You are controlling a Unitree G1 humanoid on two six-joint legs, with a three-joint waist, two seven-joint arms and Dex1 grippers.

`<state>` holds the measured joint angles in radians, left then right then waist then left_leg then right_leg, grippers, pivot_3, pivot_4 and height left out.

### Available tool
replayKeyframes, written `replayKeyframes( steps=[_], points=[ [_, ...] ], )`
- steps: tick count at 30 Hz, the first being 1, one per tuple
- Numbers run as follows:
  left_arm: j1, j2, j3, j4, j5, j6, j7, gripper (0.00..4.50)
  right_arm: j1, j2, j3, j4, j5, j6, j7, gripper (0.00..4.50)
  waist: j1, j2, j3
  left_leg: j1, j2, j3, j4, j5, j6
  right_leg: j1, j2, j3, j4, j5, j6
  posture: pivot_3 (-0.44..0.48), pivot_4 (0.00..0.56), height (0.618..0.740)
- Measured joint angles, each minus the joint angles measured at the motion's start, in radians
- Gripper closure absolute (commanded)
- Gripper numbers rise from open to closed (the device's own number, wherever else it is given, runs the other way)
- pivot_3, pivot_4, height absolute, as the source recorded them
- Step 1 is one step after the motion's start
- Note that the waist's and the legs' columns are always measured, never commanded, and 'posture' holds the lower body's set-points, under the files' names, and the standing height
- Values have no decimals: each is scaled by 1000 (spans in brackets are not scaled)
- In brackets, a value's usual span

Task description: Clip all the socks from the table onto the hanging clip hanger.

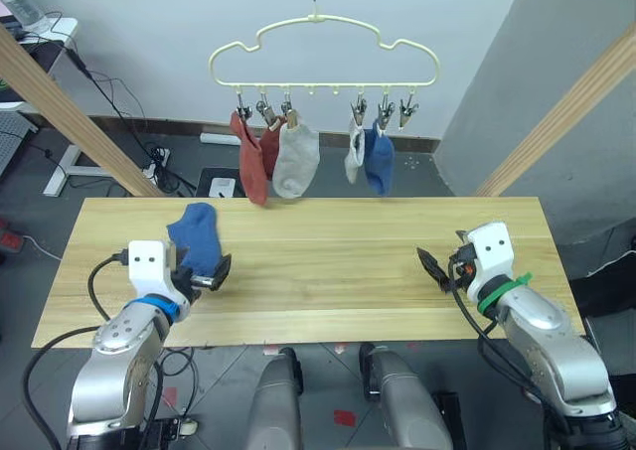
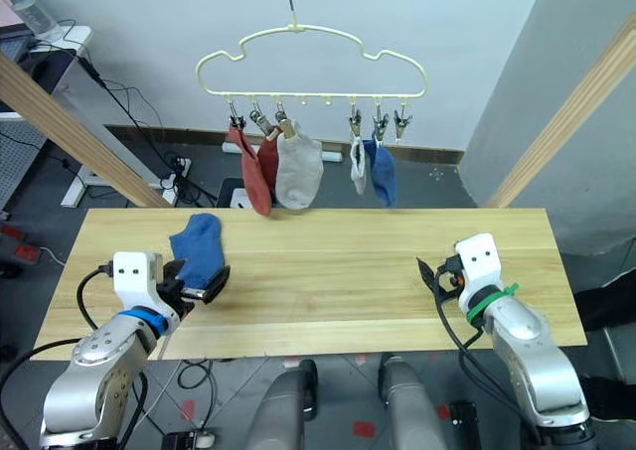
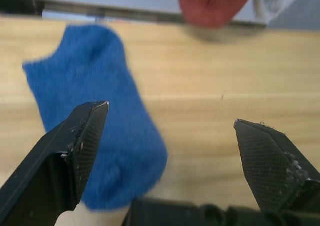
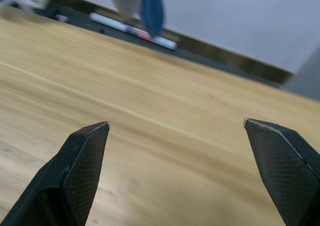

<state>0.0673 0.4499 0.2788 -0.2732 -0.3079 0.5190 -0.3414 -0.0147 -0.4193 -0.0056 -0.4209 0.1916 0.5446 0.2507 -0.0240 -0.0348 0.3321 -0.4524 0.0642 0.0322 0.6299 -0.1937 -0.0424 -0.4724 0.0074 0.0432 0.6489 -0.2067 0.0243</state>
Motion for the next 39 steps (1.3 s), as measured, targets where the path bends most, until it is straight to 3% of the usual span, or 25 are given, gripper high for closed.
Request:
replayKeyframes(
  steps=[5,25,39],
  points=[
    [37,-16,0,3,21,-29,20,15,-7,15,20,27,-88,-40,-38,0,2,0,-1,0,0,0,0,0,0,0,0,0,0,0,0,80,321,740],
    [42,-26,-8,10,88,-136,23,15,-73,43,-1,97,-100,-50,-14,0,26,-6,-22,0,-1,0,1,0,0,1,0,-1,1,1,0,93,256,740],
    [93,-5,-12,1,85,-209,-74,15,-53,46,-16,17,-102,-16,-23,0,22,-6,-36,16,0,0,1,0,0,17,0,-1,1,0,-1,73,273,740]
  ],
)
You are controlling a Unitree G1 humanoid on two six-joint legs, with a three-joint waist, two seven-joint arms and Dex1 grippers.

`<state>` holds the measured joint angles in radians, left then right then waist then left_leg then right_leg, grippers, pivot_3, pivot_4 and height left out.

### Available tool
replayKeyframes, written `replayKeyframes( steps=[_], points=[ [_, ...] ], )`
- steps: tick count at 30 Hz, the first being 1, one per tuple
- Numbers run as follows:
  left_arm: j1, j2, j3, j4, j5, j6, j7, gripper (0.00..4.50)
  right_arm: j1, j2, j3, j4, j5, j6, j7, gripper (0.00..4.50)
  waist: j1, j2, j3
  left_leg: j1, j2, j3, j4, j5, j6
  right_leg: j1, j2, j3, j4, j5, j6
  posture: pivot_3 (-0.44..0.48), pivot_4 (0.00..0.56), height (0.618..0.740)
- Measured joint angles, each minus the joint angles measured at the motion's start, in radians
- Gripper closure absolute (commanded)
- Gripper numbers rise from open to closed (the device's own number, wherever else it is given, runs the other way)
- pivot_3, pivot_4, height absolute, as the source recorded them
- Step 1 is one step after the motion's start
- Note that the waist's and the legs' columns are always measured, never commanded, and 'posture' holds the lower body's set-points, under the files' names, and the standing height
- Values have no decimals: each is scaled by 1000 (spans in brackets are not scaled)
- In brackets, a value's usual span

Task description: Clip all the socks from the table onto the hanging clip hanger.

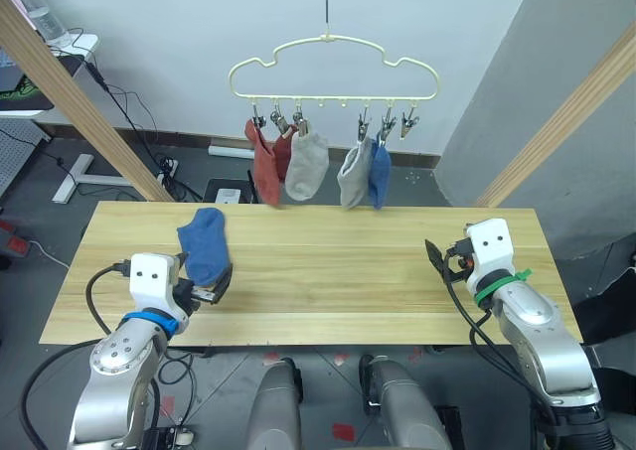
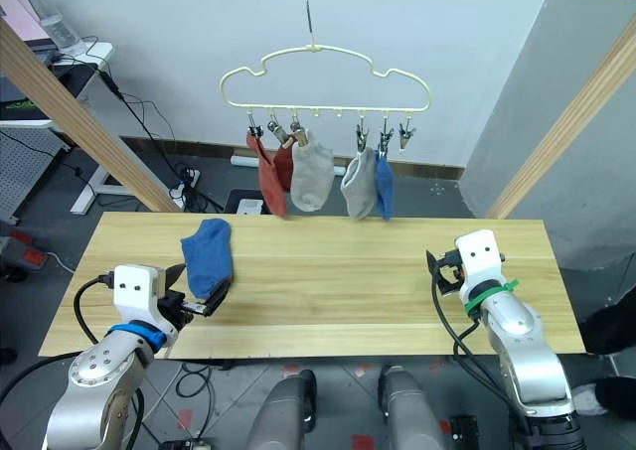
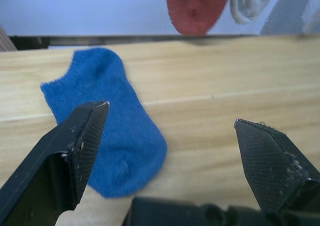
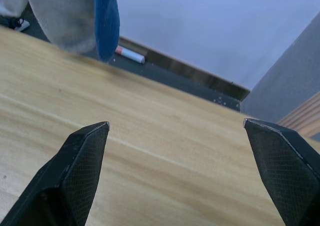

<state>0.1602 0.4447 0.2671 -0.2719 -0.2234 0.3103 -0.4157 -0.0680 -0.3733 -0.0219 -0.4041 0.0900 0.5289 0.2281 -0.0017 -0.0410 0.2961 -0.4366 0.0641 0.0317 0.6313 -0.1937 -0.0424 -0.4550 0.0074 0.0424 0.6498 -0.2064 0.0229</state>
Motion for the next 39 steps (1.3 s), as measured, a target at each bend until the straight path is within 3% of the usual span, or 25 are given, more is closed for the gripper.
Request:
replayKeyframes(
  steps=[9,15,20,23,27,34,37,39],
  points=[
    [-35,24,38,-93,-96,-8,-55,15,-42,27,0,-35,10,29,-13,0,0,0,0,1,0,0,0,0,0,1,0,0,0,0,0,64,292,740],
    [-156,92,24,-176,-277,39,-204,15,-210,67,-26,-56,34,131,-38,0,0,0,0,1,0,0,1,0,0,1,1,0,2,0,0,63,303,740],
    [-225,104,-1,-192,-328,74,-233,15,-272,104,-34,-64,41,163,-69,0,0,0,0,1,0,0,0,0,0,1,1,0,1,0,-1,57,311,740],
    [-268,109,-23,-186,-341,82,-254,0,-299,130,-32,-55,33,169,-96,807,0,0,1,1,0,0,0,0,0,1,1,0,1,0,-1,50,318,740],
    [-361,107,-60,-184,-369,85,-276,0,-360,174,5,-31,2,139,-139,807,-1,0,1,2,0,0,1,0,0,1,1,0,2,0,-1,42,326,740],
    [-411,101,-76,-154,-394,103,-279,0,-421,219,15,48,-36,90,-192,807,-3,1,2,1,0,0,0,0,0,0,1,1,2,-1,-1,42,330,740],
    [-412,101,-86,-149,-396,103,-284,0,-432,232,19,61,-42,72,-206,1659,-3,1,2,1,0,0,-1,0,0,0,1,0,2,-1,-1,42,330,740],
    [-423,101,-86,-148,-396,103,-286,0,-441,245,28,74,-50,64,-211,1659,-3,1,2,1,0,0,0,0,0,0,1,0,2,-1,-1,48,338,740]
  ],
)
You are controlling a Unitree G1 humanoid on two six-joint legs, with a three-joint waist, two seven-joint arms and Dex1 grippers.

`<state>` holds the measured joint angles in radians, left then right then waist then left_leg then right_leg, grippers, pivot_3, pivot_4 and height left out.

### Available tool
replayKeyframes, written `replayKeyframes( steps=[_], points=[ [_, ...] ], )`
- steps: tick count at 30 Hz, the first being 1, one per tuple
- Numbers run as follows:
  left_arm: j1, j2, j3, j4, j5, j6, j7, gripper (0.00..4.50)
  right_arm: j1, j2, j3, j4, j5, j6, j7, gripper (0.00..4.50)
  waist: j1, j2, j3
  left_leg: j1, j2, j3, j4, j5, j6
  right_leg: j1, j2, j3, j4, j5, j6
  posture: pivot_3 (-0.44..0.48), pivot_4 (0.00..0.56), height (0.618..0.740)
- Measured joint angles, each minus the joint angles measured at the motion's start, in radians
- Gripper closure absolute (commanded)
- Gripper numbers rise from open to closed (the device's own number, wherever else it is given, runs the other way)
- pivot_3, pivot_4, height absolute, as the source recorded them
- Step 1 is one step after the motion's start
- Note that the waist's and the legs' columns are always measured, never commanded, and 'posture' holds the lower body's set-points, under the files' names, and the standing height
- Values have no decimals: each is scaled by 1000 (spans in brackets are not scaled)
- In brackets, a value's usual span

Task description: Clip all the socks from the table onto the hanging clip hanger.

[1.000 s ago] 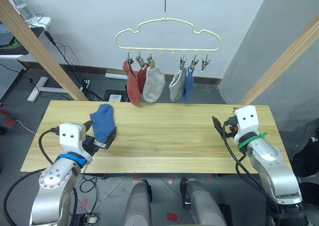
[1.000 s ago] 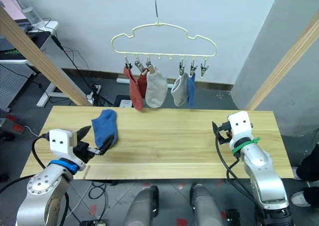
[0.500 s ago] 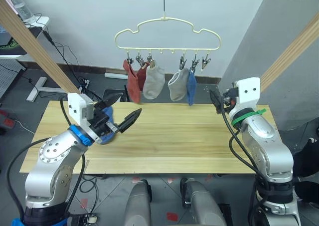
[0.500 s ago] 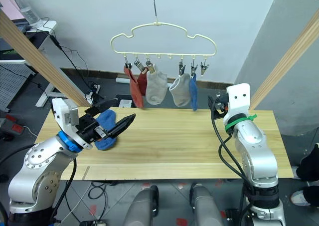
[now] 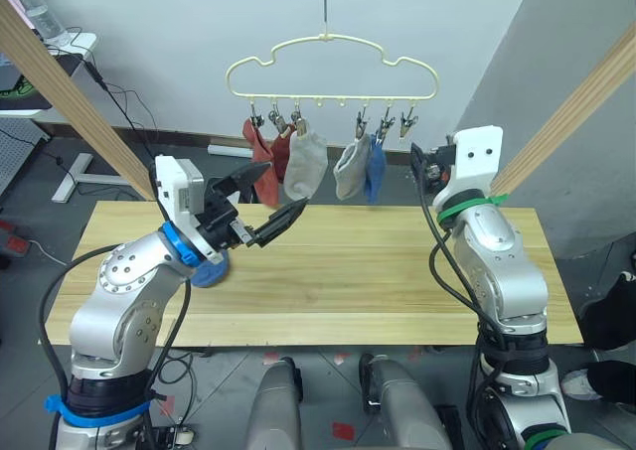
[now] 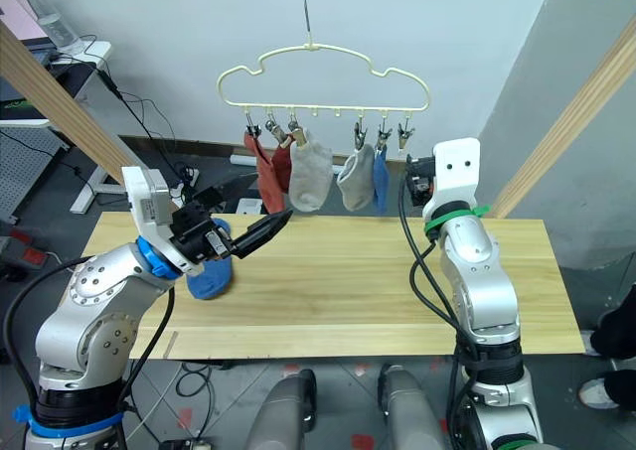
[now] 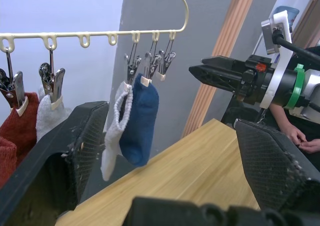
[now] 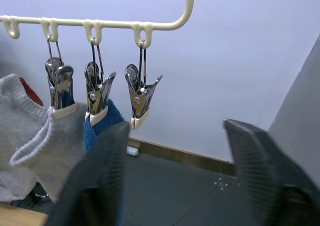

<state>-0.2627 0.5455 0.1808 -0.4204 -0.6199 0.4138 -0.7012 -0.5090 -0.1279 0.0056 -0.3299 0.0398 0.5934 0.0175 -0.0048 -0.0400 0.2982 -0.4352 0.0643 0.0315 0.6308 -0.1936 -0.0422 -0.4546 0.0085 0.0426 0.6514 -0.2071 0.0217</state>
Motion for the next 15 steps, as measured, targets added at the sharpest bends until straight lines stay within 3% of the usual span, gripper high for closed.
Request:
replayKeyframes(
  steps=[15],
  points=[
    [-14,-3,1,26,-31,0,-12,0,-87,63,13,116,-22,-58,-41,1659,-1,2,4,0,0,0,-1,0,0,0,0,0,-1,-1,-1,56,340,740]
  ],
)
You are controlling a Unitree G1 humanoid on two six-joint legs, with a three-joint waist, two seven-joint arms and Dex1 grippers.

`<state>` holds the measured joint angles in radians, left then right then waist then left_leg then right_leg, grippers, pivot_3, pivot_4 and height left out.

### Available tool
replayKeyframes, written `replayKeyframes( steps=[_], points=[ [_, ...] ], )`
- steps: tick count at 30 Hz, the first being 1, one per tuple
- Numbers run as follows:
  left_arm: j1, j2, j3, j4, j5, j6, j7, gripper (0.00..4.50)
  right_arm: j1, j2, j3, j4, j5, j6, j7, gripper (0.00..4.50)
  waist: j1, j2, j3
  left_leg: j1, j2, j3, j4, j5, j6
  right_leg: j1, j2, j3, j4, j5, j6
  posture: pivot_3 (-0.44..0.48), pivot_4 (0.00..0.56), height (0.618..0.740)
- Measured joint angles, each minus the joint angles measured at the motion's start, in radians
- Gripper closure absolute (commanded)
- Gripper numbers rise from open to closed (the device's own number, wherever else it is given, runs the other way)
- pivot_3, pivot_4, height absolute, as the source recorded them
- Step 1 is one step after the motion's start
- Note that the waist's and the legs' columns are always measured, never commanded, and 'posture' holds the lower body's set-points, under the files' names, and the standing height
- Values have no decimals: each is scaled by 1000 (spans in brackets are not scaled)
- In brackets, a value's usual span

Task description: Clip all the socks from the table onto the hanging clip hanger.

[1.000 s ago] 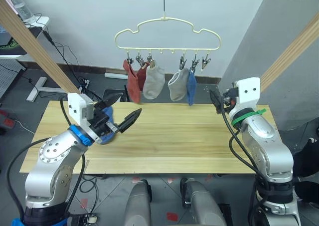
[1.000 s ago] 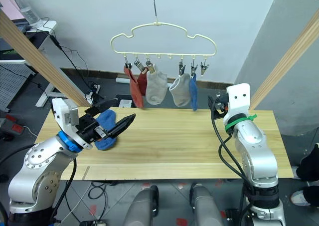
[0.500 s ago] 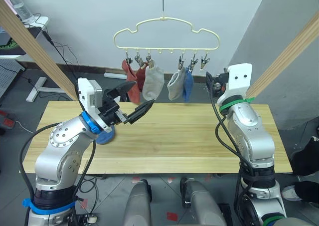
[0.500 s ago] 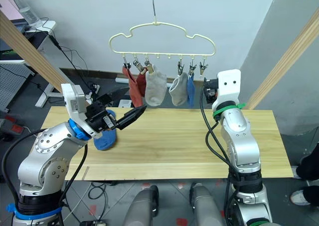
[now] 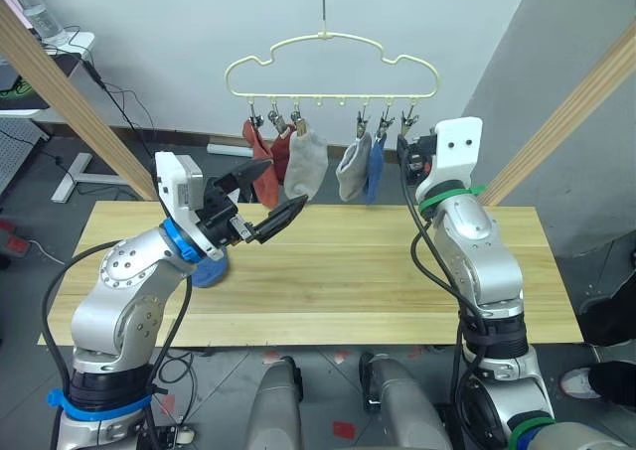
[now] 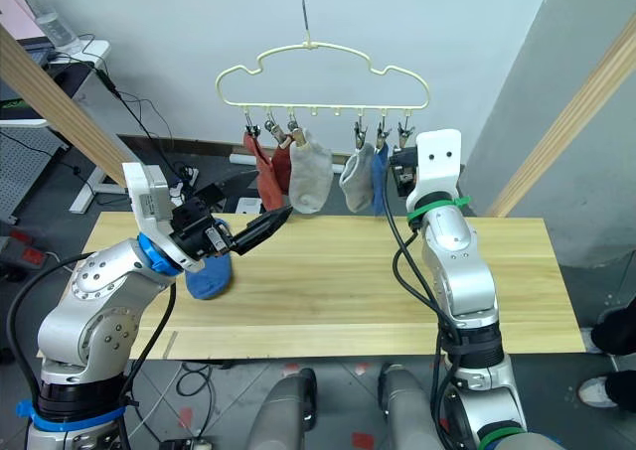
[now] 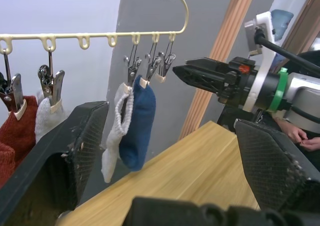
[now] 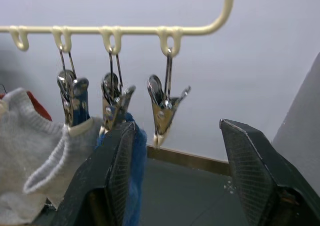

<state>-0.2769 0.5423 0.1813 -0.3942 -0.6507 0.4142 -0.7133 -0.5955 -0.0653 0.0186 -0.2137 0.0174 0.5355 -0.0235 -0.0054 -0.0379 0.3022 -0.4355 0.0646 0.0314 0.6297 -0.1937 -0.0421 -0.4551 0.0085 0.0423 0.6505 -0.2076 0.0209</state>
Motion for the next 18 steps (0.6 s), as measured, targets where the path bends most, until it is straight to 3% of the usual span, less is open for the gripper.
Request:
replayKeyframes(
  steps=[6,18],
  points=[
    [-1,0,2,-5,-71,30,-18,0,-16,16,-8,36,0,-21,-16,1659,0,0,0,-1,0,0,0,0,0,0,0,0,-2,0,0,64,342,740],
    [2,3,2,-7,-73,34,-18,0,-51,45,-25,80,3,-41,-39,1659,0,1,1,-1,0,0,-1,0,0,-1,0,0,-3,0,0,75,335,740]
  ],
)
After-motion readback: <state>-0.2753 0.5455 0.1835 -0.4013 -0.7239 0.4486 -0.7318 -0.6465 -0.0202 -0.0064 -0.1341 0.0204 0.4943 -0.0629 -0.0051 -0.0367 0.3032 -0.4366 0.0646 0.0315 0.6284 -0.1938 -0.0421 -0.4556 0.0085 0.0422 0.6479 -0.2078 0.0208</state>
